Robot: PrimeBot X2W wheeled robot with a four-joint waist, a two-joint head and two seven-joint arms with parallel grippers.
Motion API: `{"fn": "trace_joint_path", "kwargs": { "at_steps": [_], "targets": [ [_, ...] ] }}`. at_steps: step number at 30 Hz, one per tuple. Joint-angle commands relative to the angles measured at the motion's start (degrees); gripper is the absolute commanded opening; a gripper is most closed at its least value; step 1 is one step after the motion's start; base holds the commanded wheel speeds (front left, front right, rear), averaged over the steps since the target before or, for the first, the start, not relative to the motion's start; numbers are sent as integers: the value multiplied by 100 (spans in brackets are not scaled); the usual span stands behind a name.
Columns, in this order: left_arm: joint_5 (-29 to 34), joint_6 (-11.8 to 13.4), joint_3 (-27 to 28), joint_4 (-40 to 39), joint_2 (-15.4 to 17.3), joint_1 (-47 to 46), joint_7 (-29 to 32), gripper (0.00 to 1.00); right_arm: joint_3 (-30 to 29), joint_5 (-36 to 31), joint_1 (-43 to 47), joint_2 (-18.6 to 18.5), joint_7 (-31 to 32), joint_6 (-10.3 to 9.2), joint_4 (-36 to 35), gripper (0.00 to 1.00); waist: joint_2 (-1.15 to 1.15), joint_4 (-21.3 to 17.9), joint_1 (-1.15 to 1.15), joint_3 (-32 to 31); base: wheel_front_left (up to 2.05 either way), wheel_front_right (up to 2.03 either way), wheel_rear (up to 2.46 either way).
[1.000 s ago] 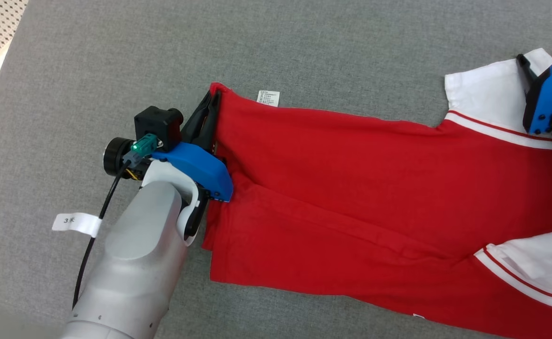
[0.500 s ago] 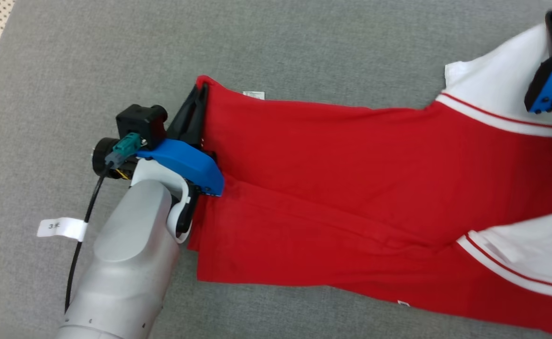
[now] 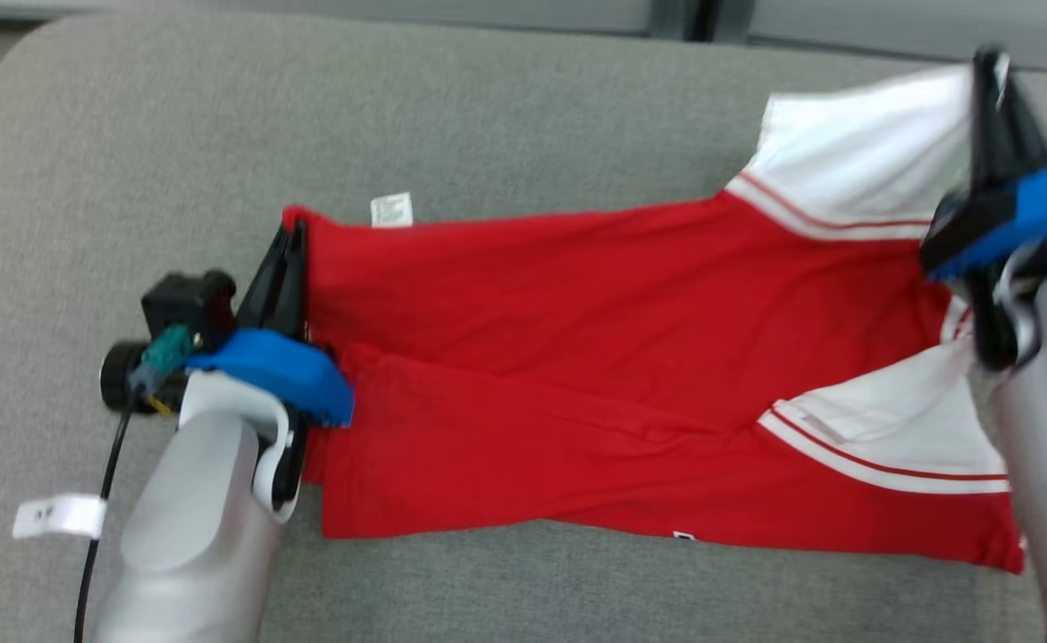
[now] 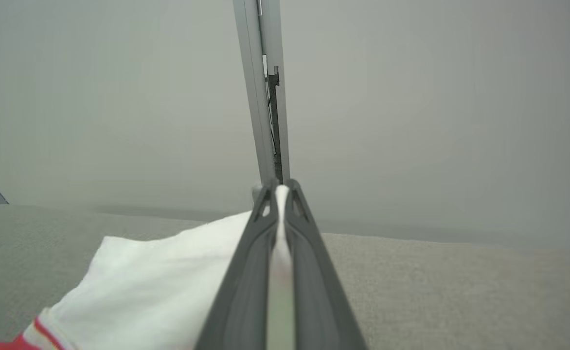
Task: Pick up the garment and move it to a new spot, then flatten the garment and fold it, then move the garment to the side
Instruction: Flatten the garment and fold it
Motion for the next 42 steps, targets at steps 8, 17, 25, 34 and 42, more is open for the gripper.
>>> {"fn": "trace_joint_path", "kwargs": {
  "at_steps": [8, 17, 25, 34, 42],
  "targets": [
    [204, 4, 363, -85, 35, 1204, -25, 0, 17, 602, 2287, 286, -24, -2, -948, 0, 0, -480, 0, -782, 0, 0, 0],
    [243, 22, 678, 14, -133, 2079, -26, 0, -206, 724, 3483, 554, -24, -2, -953, 0, 0, -550, 0, -1087, 0, 0, 0],
    [416, 128, 880, -27, -211, 2351, -26, 100, -264, 535, 3721, 675, -25, -2, -858, 100, 0, -542, 0, -1289, 0, 0, 0],
    [803, 196, 1117, -994, -326, 2919, -20, 100, -339, -284, 3928, 800, -24, -1, -1385, 100, 0, -554, 0, -1569, 0, 0, 0],
    [676, 154, 866, -1229, -402, 3286, -20, 100, -312, -547, 3911, 875, -25, -1, -1084, 100, 0, -458, 0, -1666, 0, 0, 0]
  ]
}}
